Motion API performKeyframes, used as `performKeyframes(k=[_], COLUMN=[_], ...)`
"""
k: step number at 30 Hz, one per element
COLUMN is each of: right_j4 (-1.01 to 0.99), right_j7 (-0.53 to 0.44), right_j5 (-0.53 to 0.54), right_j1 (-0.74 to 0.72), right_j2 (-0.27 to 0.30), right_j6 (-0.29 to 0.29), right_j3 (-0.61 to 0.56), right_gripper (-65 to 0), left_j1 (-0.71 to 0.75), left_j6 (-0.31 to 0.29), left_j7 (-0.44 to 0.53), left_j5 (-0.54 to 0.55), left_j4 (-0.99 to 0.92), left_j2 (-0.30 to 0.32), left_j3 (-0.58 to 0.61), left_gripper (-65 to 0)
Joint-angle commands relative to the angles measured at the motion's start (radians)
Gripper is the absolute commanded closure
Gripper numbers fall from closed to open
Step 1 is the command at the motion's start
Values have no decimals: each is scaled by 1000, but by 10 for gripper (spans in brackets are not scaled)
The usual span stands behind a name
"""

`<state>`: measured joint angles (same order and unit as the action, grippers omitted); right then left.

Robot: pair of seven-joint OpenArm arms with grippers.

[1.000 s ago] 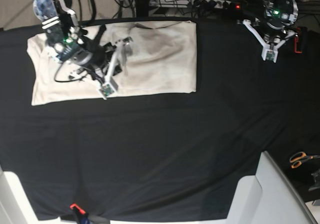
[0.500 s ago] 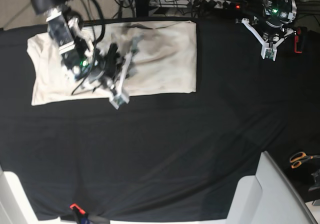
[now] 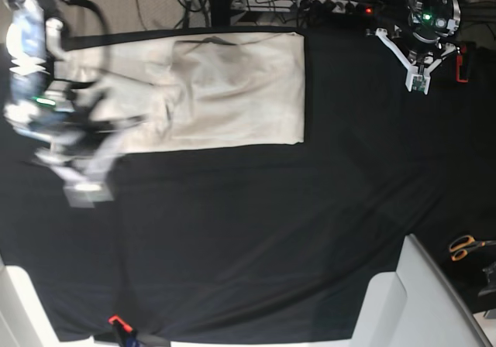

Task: Fold the T-shirt properly
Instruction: 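Grasp the cream shirt strip's other end with the right gripper, then pull the grasped end outward with the right gripper, straightening the strip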

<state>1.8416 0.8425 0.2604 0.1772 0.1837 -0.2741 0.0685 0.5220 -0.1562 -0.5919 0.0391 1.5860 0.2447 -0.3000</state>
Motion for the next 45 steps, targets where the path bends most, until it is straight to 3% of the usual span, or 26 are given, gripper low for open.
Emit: performKeyframes(k=[1, 2, 4, 7, 9, 10, 14, 23, 30, 41, 45], right_j4=[17, 11, -29, -147, -234, -285, -532, -885, -899, -839, -839], right_j7=[-4, -2, 1, 67, 130, 159, 226, 160, 159, 163, 159], right_j5=[55, 116, 248, 485, 587, 632, 715, 710, 716, 716, 716], right_j1=[5, 11, 18, 18, 12, 11, -20, -57, -57, -57, -57], right_j2=[-23, -42, -56, -45, -22, -11, 84, 210, 191, 155, 152], right_j6=[-4, -15, -89, -274, -405, -424, -424, -424, -424, -424, -424], right_j3=[83, 185, 345, 568, 664, 698, 729, 686, 466, 328, 301], right_gripper=[-93, -146, -260, -488, -582, -602, -605, -605, -605, -603, -512], left_j1=[2, 2, 0, 0, 0, 0, 2, 8, 8, 8, 7], left_j6=[7, 7, 7, 7, 7, 7, 7, 7, 7, 7, 7], left_j7=[13, 13, 13, 13, 13, 13, 14, 14, 14, 14, 14], left_j5=[3, 3, 3, 3, 3, 3, 3, 2, -2, -6, -6], left_j4=[14, 14, 14, 12, 12, 12, 12, 12, 12, 12, 12], left_j2=[9, 6, 3, -5, -9, -9, -9, -5, -5, -2, -2], left_j3=[-5, -5, -3, 3, 0, 0, -5, -5, -3, -5, -5], left_gripper=[0, 0, 0, 0, 0, 0, 0, 0, 0, 0, 0])
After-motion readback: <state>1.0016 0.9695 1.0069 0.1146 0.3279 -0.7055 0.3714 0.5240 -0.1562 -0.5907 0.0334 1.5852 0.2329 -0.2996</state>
